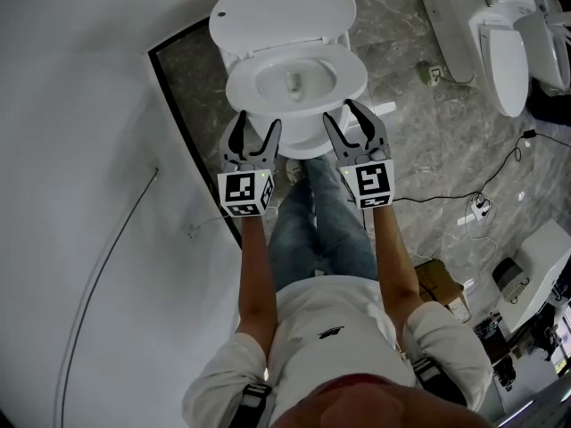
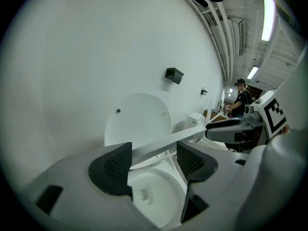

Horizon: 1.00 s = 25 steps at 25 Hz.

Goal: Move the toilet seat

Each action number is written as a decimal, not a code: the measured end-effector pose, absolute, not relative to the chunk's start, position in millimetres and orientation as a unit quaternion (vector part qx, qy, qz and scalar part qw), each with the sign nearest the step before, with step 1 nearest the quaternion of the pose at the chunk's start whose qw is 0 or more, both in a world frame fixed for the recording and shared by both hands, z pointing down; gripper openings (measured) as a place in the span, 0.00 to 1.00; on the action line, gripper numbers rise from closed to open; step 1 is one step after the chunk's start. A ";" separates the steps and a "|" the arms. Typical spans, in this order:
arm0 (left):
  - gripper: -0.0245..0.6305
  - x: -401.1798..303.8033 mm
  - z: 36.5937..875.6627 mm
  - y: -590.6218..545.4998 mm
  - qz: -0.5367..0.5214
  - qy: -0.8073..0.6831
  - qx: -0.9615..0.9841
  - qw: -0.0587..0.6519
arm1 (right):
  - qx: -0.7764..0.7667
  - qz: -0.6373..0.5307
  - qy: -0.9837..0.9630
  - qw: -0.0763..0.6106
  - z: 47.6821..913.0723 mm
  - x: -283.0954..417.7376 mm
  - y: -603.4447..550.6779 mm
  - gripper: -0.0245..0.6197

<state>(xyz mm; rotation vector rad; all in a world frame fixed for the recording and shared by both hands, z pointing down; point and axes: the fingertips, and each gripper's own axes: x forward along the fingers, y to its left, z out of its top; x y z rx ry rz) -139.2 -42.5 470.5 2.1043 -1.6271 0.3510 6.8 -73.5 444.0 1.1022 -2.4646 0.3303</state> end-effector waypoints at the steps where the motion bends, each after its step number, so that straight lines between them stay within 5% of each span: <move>1: 0.50 -139.7 469.6 -44.5 0.127 -0.591 0.764 0.227 | 0.396 0.119 -0.886 0.209 443.0 6.4 -75.6 0.37; 25: 0.50 -153.3 449.6 -85.8 0.106 -0.600 0.762 0.219 | 0.400 0.104 -0.888 0.202 424.1 -3.8 -117.4 0.35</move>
